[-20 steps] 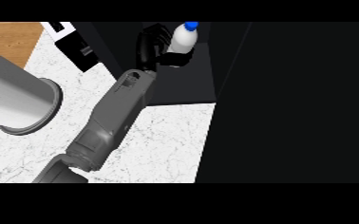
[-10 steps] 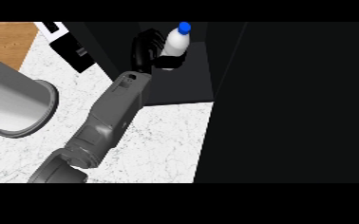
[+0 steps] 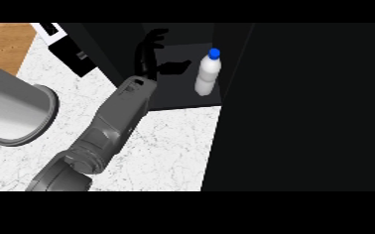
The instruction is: Pick up the bottled water, place it into the cabinet and close the cabinet
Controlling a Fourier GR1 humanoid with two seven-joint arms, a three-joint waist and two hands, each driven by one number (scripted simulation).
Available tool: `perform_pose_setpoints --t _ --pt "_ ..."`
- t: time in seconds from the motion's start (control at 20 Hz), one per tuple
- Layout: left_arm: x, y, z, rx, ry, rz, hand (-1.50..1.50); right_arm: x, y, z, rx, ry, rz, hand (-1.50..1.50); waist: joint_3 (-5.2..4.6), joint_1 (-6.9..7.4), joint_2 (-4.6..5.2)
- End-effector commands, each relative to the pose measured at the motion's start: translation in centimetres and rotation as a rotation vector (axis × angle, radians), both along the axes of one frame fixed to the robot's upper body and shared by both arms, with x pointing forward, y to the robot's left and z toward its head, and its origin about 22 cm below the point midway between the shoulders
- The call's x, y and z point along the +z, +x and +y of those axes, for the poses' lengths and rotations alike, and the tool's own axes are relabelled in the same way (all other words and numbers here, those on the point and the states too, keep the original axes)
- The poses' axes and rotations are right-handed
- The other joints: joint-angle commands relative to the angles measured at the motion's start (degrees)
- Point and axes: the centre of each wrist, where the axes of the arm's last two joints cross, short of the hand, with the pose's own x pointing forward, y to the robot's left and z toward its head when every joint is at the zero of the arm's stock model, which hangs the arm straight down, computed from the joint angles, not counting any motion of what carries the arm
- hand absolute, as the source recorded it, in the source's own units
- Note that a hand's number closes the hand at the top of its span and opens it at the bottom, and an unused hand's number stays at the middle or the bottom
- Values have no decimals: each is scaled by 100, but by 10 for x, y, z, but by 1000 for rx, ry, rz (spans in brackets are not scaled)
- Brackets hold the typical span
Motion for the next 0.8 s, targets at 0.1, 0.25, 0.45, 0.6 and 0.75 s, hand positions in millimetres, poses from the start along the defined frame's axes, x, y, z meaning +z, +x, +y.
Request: perform_pose_setpoints --t 0.1,0.25,0.45,0.6,0.75 --pt "-1 1 3 58 85 1 -150 4 -11 -2 31 9 -12 -150 3 -59 15" --pt "-4 -1 7 62 90 -1 -150 13 -13 -5 11 27 -12 -150 -4 -14 5" --pt "-10 -5 0 58 70 -5 -150 16 -14 -9 16 36 -14 -150 -2 -55 18" --pt "-6 -4 -1 7 11 -36 -150 9 -13 -2 21 14 -19 -150 -7 21 -13" --pt "-11 -7 -2 -94 -42 -80 -150 5 -10 0 20 24 -17 -150 -8 26 -13"
